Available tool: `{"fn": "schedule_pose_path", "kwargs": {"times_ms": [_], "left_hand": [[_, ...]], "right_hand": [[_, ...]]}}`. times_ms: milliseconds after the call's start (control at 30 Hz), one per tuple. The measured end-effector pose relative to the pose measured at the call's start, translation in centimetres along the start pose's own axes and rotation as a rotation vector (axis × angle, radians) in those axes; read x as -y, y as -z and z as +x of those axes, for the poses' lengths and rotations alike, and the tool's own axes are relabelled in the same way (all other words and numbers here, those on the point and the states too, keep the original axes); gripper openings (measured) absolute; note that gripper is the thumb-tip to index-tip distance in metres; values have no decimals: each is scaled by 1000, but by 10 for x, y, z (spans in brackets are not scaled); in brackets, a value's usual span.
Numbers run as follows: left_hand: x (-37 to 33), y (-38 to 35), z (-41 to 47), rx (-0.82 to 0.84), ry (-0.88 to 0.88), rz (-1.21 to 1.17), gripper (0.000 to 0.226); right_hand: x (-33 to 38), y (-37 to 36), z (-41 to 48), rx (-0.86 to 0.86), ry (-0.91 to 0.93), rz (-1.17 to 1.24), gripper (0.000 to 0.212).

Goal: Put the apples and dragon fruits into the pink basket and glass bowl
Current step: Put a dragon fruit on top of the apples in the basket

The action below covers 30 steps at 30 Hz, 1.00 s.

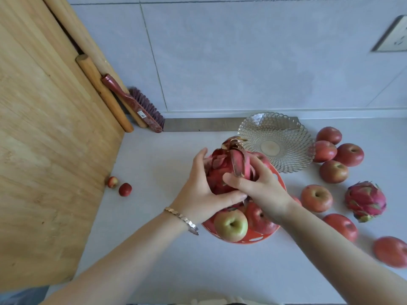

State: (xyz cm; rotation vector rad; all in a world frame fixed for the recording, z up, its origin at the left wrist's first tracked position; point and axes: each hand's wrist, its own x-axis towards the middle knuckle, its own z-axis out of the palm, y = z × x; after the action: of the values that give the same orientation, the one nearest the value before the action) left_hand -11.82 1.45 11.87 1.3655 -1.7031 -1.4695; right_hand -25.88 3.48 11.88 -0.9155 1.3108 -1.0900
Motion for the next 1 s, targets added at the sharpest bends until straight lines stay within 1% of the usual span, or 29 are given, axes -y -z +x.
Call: {"fn": "schedule_pose_path", "kwargs": {"times_ms": [33,67,100,133,167,200,233,267,367,400,467,633,800,867,933,1000], "left_hand": [[0,1,3,34,22,-22,124],[2,3,6,44,39,-22,129],[2,3,7,31,46,14,127],[6,5,9,3,52,65,117],[10,6,9,-30,52,116,96],[15,8,10,-49,69,164,73],[21,9,10,-51,98,209,58],[30,10,11,-39,130,247,55],[49,8,12,-14,209,297,66],[53,6,12,-4,222,307,66],[57,3,13,1,200,337,62],[59,3,14,7,197,355,57],[63,8,13,29,179,369,52],[65,10,10,23,157,346,47],[69,18,9,-36,114,295,37],[81,37,12,-183,121,246,28]], "right_hand": [[-2,6,3,-74,26,-84,66],[-4,12,7,-140,63,-167,71],[-6,17,12,-195,111,-265,72],[-9,22,17,-230,163,-382,71],[-10,27,23,-246,202,-515,73],[-12,31,29,-245,219,-642,75],[-14,33,34,-221,214,-753,76],[-17,33,38,-178,188,-847,77],[-29,29,44,-18,72,-1124,80],[-31,26,44,2,44,-1211,79],[-32,20,45,-14,10,-1335,76],[-30,1,55,-9,-62,-1511,69],[-33,3,53,4,-71,-1510,69],[-33,2,49,41,-94,-1495,71],[-28,-2,45,70,-122,-1443,68],[-18,-11,43,75,-81,-1392,61]]}}
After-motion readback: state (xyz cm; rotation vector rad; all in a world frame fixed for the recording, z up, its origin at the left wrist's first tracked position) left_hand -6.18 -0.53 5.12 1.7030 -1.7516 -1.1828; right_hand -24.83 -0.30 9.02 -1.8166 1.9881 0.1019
